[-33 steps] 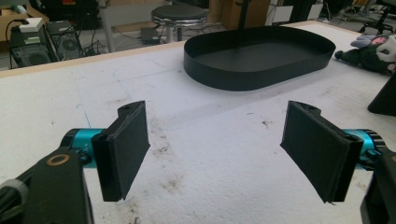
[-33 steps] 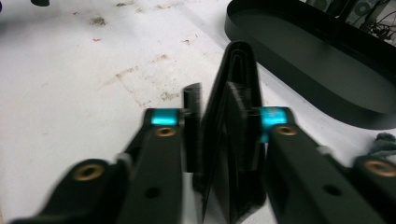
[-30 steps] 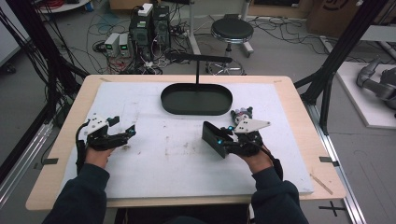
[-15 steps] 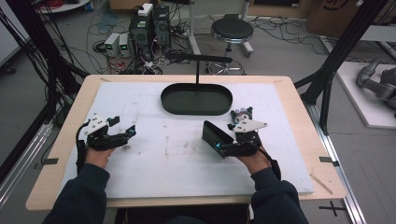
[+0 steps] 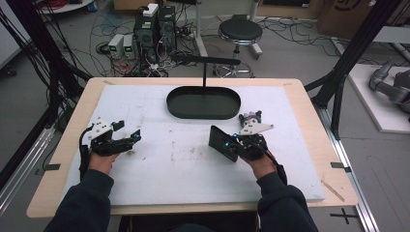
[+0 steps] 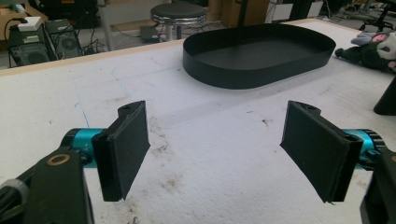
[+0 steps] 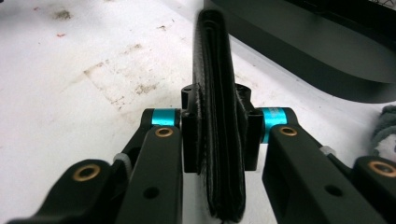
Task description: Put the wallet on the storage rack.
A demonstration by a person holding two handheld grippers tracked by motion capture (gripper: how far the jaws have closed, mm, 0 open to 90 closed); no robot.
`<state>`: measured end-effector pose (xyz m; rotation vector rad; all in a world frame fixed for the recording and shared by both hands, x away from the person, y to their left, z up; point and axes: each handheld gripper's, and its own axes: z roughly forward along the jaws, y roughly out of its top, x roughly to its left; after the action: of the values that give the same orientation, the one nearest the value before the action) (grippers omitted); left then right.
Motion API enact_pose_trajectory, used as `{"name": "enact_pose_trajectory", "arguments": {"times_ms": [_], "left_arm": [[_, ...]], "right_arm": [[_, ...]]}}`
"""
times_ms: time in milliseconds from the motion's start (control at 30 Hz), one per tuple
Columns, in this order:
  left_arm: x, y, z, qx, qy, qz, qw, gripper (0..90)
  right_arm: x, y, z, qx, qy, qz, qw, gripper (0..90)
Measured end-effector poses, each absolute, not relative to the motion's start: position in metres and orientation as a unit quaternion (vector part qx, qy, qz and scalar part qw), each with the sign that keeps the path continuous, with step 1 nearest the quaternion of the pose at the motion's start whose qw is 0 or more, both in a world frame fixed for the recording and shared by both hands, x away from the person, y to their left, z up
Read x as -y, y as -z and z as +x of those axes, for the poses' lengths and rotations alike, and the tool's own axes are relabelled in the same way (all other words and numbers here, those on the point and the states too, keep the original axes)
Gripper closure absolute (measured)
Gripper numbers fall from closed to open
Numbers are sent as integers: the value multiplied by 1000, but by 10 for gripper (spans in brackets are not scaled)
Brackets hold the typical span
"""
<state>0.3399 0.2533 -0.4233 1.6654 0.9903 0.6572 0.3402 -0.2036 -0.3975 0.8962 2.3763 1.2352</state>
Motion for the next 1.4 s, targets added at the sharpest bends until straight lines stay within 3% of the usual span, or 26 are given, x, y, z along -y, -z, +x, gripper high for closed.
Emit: {"name": "enact_pose_trajectory", "arguments": {"times_ms": [233, 600, 633, 1167, 1400], "left_arm": [[-253, 423, 340, -413, -274, 695, 520, 229], [-255, 424, 341, -415, -273, 693, 522, 229], [-255, 424, 341, -415, -273, 694, 521, 229], [-253, 425, 342, -412, -267, 698, 521, 229], [-255, 425, 341, -414, -264, 697, 522, 232]], "right_arm": [[200, 380, 356, -817, -441, 318, 191, 772], [194, 357, 413, -785, -444, 359, 240, 771], [190, 354, 432, -778, -444, 369, 250, 771], [140, 377, 503, -762, -429, 411, 259, 771], [129, 392, 522, -754, -436, 437, 224, 770]]}}
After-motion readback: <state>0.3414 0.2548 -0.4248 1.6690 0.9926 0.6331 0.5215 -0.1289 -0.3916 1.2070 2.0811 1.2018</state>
